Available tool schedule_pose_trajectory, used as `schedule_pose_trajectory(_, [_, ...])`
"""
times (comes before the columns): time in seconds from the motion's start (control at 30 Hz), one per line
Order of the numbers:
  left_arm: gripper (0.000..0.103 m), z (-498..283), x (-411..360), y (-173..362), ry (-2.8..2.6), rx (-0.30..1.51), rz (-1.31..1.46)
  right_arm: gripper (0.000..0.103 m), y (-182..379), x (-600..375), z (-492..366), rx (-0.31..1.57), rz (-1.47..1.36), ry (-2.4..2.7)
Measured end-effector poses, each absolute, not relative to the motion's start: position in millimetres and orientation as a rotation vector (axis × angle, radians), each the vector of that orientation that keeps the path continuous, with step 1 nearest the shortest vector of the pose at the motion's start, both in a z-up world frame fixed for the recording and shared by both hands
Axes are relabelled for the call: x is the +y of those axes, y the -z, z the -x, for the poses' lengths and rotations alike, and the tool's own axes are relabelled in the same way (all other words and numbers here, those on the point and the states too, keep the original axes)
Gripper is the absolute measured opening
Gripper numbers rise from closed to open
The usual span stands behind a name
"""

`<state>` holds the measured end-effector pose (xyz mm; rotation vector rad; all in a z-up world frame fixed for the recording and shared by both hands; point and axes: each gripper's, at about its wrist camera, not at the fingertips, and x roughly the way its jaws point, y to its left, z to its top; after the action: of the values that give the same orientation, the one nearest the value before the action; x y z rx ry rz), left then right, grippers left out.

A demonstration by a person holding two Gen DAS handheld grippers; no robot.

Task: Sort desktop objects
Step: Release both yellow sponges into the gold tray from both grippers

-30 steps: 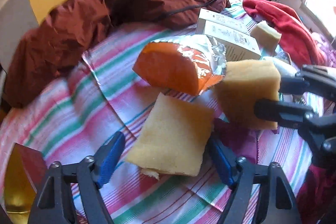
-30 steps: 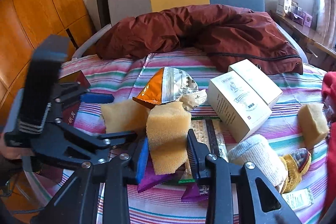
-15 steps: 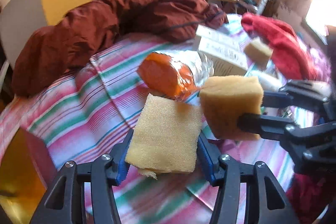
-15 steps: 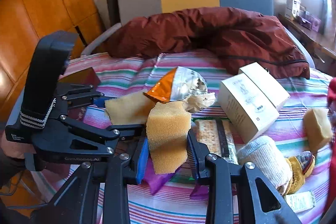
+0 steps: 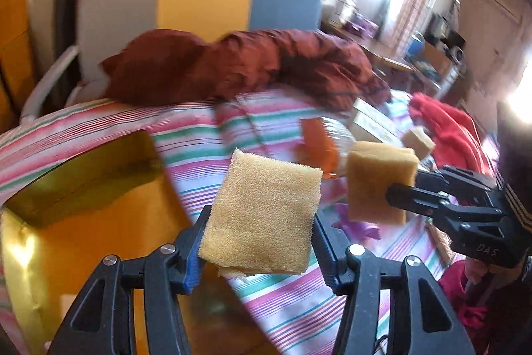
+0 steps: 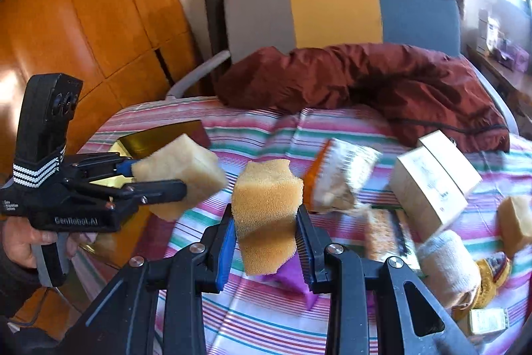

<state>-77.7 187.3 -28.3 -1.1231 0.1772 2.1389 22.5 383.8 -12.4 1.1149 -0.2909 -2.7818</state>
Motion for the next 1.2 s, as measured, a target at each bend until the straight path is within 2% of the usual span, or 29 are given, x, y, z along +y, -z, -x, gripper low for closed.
schedule_pose_trajectory(0.27, [0.057,106.6,102.6,23.0,-2.389,0.137,1.147,0.034,-6.0,311.6,9.4,-0.204,-1.078,2.675])
schedule_pose_trajectory(0.47, [0.058,139.4,29.4,29.0,-2.595,0.043,1.197,0.034,-9.3,233.9,56.6,-0.116,-1.090,2.578])
schedule_pose_trajectory(0.6, [0.065,150.7,1.2,45.5,-2.614,-0.030,1.307,0.035,-8.1,190.2,85.8,-0.064,-1.098,2.571])
schedule_pose_trajectory(0.73, [0.076,136.5,-9.9,47.7,-2.633,-0.078,1.285,0.049,-2.3,163.3,99.2,-0.025,-1.119,2.552])
schedule_pose_trajectory(0.9, [0.078,112.4,-12.7,42.1,-2.632,-0.106,1.228,0.062,0.2,155.8,86.0,0.012,-1.119,2.557])
schedule_pose_trajectory(1.2, [0.078,80.2,6.7,26.0,-2.575,-0.114,1.167,0.064,7.1,175.7,46.6,0.115,-1.162,2.681])
